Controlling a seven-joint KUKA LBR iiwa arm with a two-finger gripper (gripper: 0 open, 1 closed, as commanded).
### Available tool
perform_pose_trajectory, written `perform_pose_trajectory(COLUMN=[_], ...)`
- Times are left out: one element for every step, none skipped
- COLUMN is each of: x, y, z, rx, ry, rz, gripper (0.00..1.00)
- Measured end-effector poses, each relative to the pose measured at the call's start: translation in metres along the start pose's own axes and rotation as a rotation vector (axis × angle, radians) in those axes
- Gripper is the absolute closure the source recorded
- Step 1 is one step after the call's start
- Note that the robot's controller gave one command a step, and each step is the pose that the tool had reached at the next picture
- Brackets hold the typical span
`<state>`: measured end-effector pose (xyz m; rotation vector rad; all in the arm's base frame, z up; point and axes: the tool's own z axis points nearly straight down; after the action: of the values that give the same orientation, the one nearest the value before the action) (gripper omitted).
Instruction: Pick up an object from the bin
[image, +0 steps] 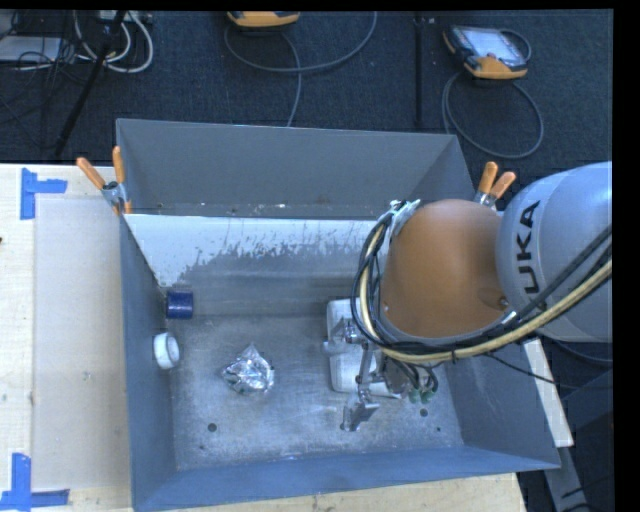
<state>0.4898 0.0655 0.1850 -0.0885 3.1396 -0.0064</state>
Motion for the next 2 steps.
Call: perform_pose_trajectory(x=[-0.087, -0.100], y=[0.067, 0.084], z=[0.055, 0.096], rx=[-0.007, -0.002], ry=[-0.002, 0.006], rz=[0.053, 0.368], gripper=[0.00, 0.00])
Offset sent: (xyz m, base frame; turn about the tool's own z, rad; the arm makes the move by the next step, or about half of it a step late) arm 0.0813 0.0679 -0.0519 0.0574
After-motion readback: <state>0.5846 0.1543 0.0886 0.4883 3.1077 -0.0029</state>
